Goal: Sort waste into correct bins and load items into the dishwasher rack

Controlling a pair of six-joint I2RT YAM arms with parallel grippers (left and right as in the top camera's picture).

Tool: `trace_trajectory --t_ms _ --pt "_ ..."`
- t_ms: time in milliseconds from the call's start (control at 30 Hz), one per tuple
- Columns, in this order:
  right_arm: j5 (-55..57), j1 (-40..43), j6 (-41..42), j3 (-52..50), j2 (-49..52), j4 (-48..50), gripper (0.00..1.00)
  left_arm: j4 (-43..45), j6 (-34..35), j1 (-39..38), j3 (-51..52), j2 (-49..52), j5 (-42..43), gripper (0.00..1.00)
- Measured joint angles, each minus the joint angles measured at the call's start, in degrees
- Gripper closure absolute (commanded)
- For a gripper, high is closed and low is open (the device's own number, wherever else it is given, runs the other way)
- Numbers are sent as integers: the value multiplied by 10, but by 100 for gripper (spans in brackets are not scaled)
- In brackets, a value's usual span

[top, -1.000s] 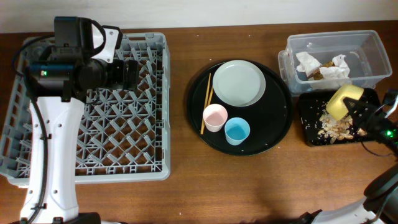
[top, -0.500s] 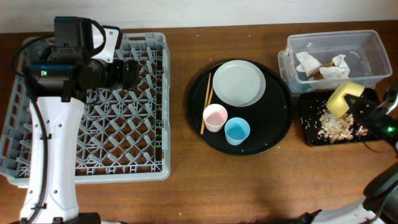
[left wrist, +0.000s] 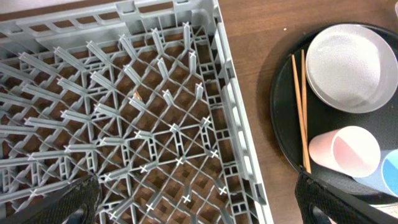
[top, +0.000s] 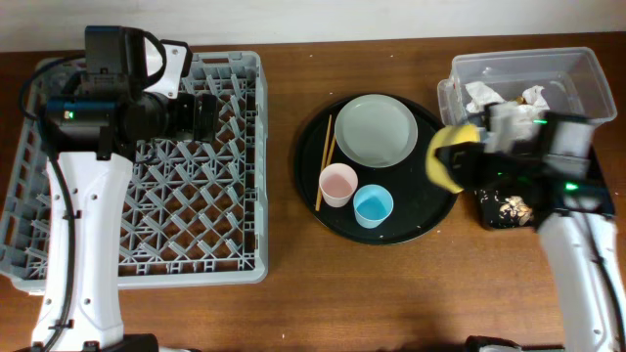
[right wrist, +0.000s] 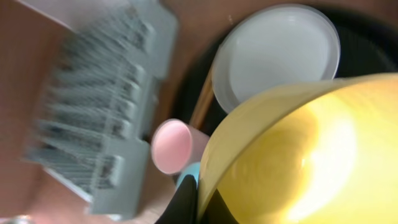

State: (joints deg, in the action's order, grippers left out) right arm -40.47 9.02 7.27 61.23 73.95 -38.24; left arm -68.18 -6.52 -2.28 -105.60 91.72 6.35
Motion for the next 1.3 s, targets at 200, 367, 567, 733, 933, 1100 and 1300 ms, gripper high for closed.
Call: trace_trajectory --t_ms 200,367,567,733,933,1100,1300 --pt "313 -195 35 2 187 2 96 0 0 0 0 0 -1 1" --pt "338 -199 35 7 261 19 46 0 0 0 0 0 -1 1" --pt "325 -199 39 169 282 -126 16 1 0 0 0 0 -1 1" --pt "294 -199 30 327 281 -231 6 0 0 0 0 0 -2 1" --pt "297 -199 28 327 281 -253 7 0 0 0 0 0 -2 1" --pt "290 -199 28 327 281 -254 7 2 0 0 0 0 11 1" --pt "290 -199 28 327 281 -252 7 3 5 -3 0 0 83 10"
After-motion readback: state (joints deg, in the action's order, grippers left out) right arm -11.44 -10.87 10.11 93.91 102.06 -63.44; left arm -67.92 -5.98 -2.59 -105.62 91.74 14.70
